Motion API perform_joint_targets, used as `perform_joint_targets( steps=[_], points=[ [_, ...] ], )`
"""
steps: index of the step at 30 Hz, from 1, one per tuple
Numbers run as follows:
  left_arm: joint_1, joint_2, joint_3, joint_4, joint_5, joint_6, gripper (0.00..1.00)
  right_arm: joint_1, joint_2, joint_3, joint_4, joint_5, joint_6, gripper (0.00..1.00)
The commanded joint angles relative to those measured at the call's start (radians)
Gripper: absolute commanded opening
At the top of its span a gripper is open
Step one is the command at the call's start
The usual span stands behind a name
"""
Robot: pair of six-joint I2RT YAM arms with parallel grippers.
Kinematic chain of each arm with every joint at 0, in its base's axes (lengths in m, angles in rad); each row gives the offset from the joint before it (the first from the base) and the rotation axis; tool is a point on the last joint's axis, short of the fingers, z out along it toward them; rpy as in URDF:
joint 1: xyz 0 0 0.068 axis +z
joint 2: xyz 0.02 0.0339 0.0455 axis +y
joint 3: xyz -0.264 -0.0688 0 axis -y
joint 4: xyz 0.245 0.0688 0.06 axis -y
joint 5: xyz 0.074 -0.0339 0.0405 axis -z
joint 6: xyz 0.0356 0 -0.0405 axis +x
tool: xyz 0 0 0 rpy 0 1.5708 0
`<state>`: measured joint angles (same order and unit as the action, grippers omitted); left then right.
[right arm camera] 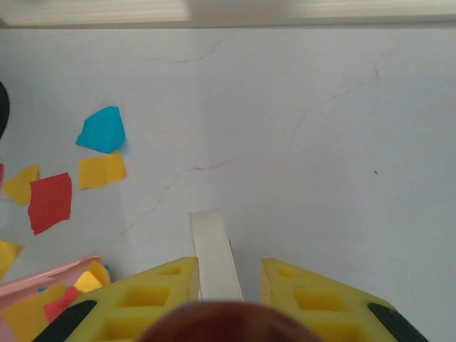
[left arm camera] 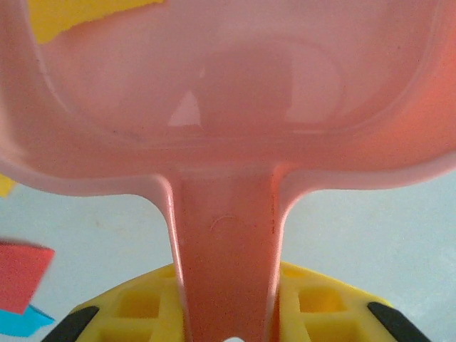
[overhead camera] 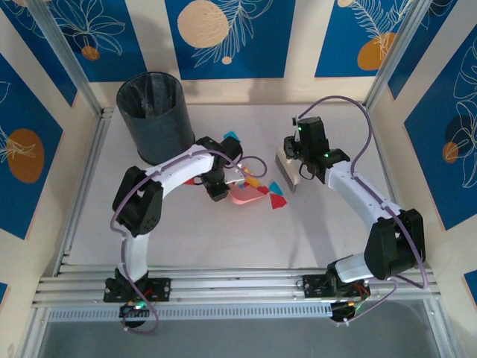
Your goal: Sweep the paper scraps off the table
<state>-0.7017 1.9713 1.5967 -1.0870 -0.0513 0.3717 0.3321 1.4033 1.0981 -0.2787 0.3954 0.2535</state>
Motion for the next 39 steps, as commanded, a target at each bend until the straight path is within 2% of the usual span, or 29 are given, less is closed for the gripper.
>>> perform_joint_targets(
  steps=[1,9,16,30,39],
  points=[
    [-0.026,-0.087,-0.073,0.025,0.038,-0.044,0.00,-0.006,-0.049,-0.024,0.006,0.033,0.028,0.00],
    [-0.056,-0.162,-0.222,0.055,0.043,-0.081,0.00,-0.005,-0.077,-0.084,-0.020,0.042,0.061,0.00],
    [-0.071,-0.168,-0.260,0.052,0.048,-0.099,0.00,0.019,-0.103,-0.132,-0.043,0.066,0.099,0.00],
    [-0.079,-0.079,-0.221,0.059,0.134,-0.093,0.00,0.063,-0.119,-0.193,-0.027,0.050,0.174,0.00],
    [-0.079,-0.023,-0.174,0.054,0.133,-0.083,0.00,0.068,-0.084,-0.199,0.023,-0.047,0.182,0.00]
  ],
)
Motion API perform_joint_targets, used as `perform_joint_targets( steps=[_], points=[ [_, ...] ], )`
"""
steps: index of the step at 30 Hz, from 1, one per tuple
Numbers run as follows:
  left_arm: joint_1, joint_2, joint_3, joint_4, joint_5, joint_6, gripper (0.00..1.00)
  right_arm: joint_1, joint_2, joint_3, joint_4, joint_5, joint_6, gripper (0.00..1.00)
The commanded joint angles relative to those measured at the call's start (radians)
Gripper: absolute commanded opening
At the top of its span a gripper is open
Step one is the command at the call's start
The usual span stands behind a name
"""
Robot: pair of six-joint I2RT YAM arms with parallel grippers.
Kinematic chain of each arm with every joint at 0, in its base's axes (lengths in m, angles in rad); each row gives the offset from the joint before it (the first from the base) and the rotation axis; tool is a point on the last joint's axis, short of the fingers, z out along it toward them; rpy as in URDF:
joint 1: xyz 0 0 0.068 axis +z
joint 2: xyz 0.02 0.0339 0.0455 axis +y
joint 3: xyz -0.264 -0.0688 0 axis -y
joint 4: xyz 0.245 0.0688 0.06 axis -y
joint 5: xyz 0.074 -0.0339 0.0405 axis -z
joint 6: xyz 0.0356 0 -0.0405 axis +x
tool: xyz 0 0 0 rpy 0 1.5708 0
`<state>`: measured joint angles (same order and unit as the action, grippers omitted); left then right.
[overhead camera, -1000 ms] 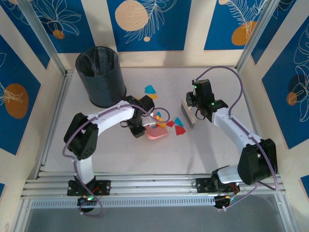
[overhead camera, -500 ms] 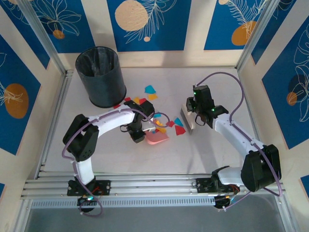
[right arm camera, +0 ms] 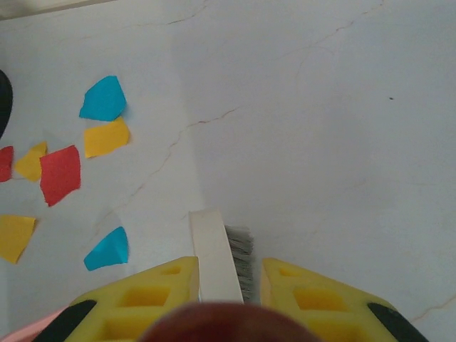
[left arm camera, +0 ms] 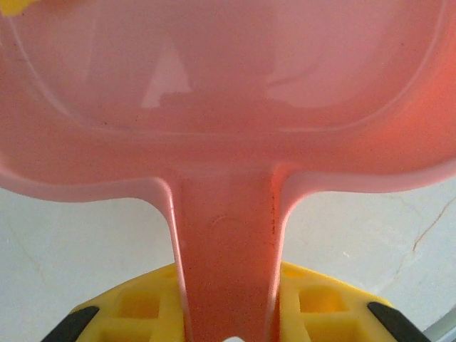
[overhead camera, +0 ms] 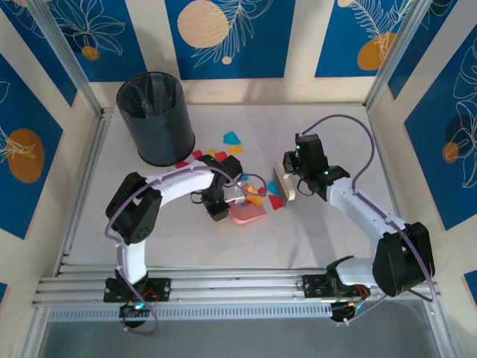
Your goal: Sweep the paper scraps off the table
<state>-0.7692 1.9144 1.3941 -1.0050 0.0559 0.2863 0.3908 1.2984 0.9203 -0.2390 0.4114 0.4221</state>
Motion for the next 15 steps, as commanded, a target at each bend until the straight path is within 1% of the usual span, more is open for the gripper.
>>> perform_joint_targets(
  steps=[1,9,15],
  points=[
    [-0.012,0.039,0.034,-0.029,0.025,0.004,0.00,0.011,0.023,-0.021,-0.012,-0.074,0.014,0.00],
    [-0.012,0.076,0.078,-0.042,0.033,0.011,0.00,0.032,0.045,0.007,0.018,-0.165,-0.022,0.00],
    [-0.013,0.087,0.101,-0.038,0.034,0.014,0.00,0.055,0.053,0.053,0.010,-0.191,-0.059,0.00]
  ],
)
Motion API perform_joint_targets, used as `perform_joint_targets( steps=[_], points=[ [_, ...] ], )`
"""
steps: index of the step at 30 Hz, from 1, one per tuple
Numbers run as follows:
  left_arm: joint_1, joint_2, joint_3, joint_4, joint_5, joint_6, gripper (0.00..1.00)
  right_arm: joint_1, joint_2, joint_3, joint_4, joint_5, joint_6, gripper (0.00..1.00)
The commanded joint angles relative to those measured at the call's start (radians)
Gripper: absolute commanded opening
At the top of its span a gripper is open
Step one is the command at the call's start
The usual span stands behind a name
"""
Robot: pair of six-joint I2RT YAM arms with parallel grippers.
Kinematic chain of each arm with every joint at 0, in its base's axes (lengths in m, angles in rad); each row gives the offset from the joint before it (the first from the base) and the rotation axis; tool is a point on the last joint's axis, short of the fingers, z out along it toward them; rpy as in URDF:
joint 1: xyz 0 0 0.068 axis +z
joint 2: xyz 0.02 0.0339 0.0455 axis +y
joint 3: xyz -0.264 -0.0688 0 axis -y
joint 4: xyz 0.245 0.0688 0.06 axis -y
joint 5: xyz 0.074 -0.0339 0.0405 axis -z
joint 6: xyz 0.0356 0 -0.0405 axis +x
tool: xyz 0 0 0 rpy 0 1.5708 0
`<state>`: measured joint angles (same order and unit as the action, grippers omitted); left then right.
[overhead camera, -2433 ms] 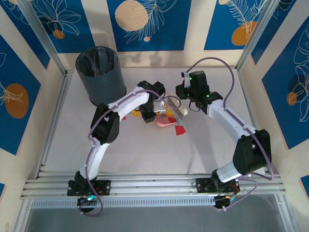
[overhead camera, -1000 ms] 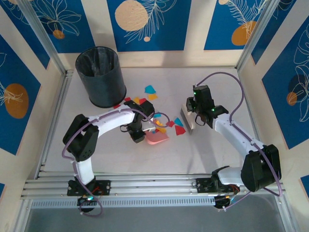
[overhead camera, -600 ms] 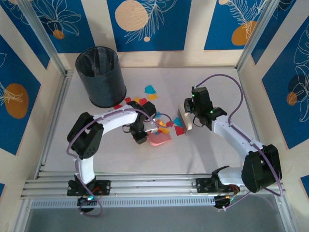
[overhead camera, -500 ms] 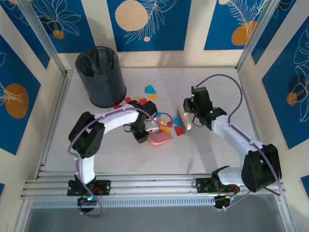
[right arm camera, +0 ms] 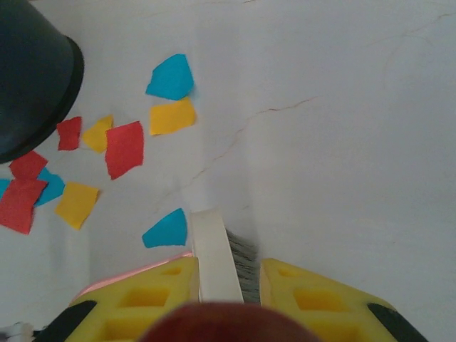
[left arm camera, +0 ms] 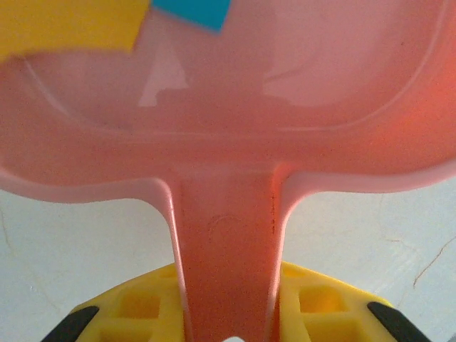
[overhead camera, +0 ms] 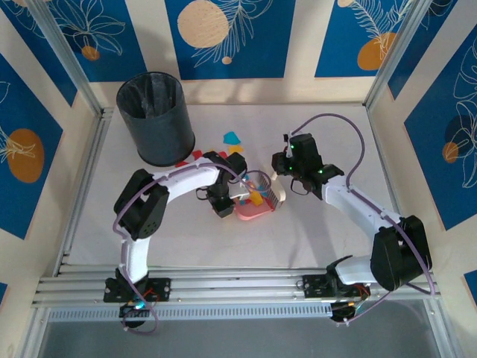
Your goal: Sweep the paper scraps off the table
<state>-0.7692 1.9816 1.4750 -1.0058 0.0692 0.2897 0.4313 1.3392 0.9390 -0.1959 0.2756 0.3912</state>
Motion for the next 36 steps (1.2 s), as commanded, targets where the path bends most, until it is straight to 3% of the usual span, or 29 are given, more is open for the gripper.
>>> perform_joint_targets(
  steps=[1,10,23,36],
  points=[
    [-0.013,0.020,0.023,-0.037,0.018,0.009,0.00,0.017,0.009,0.040,-0.036,-0.057,-0.031,0.00],
    [-0.013,0.003,0.002,-0.054,0.016,0.002,0.00,0.037,-0.073,0.067,-0.053,0.001,-0.051,0.00],
    [-0.012,-0.088,-0.086,-0.050,-0.004,-0.021,0.00,0.032,-0.126,-0.008,-0.091,0.232,-0.019,0.00],
    [-0.017,-0.188,-0.178,-0.048,-0.015,-0.049,0.00,0.023,-0.127,-0.048,-0.141,0.226,0.011,0.00]
  ],
)
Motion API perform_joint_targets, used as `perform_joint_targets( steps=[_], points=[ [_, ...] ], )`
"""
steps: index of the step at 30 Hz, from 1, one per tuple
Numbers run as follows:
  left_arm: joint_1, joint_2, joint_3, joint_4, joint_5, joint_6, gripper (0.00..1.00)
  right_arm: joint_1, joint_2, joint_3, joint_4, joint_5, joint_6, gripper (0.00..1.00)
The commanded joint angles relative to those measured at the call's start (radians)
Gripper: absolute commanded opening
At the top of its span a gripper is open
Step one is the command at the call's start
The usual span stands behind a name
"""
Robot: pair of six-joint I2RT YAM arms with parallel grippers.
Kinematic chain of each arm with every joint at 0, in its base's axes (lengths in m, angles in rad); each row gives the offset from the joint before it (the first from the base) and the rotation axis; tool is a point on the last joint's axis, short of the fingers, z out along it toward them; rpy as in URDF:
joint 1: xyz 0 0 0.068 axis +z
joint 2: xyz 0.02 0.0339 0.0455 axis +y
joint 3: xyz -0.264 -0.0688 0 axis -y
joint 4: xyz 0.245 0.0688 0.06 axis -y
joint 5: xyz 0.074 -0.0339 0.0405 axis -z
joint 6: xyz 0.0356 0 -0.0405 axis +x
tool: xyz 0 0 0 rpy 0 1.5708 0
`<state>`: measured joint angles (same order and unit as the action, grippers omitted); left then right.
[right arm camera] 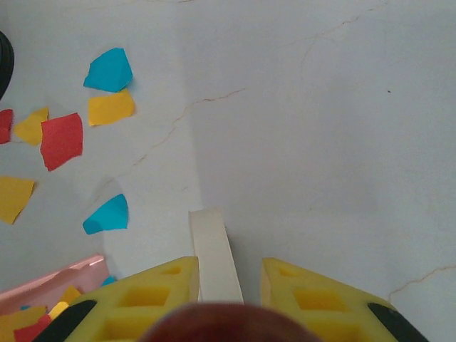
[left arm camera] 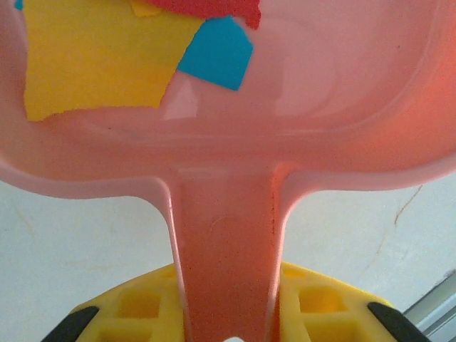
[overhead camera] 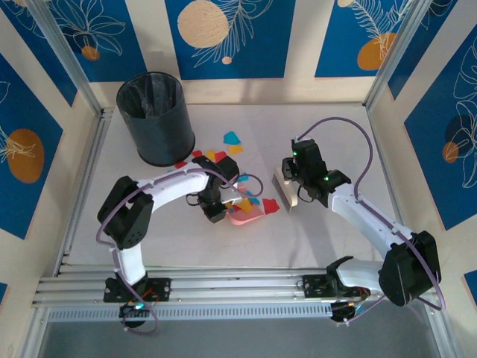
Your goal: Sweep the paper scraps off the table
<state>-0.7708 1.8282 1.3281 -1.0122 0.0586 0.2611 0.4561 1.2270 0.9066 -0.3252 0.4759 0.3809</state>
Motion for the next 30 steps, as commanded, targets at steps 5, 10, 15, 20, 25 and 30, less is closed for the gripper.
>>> perform_joint_targets(
  steps=[5,10,15,20,25,30],
  points=[
    [-0.043,-0.061,-0.077,-0.039,0.009,-0.039,0.00,0.002,-0.027,-0.040,-0.013,0.032,0.037,0.00],
    [-0.074,-0.059,-0.092,-0.031,0.021,-0.051,0.00,0.016,-0.037,-0.062,-0.005,0.031,0.046,0.00],
    [-0.082,-0.041,-0.090,-0.014,0.031,-0.059,0.00,0.029,-0.047,-0.092,0.008,0.014,0.052,0.00],
    [-0.084,-0.014,-0.074,0.001,0.053,-0.057,0.00,0.035,-0.055,-0.117,0.027,-0.009,0.049,0.00],
    [-0.085,0.021,-0.056,0.024,0.050,-0.055,0.00,0.035,-0.054,-0.136,0.063,-0.077,0.036,0.00],
    [-0.085,0.058,-0.031,0.041,0.048,-0.056,0.00,0.036,-0.047,-0.140,0.085,-0.137,0.038,0.00]
  ],
)
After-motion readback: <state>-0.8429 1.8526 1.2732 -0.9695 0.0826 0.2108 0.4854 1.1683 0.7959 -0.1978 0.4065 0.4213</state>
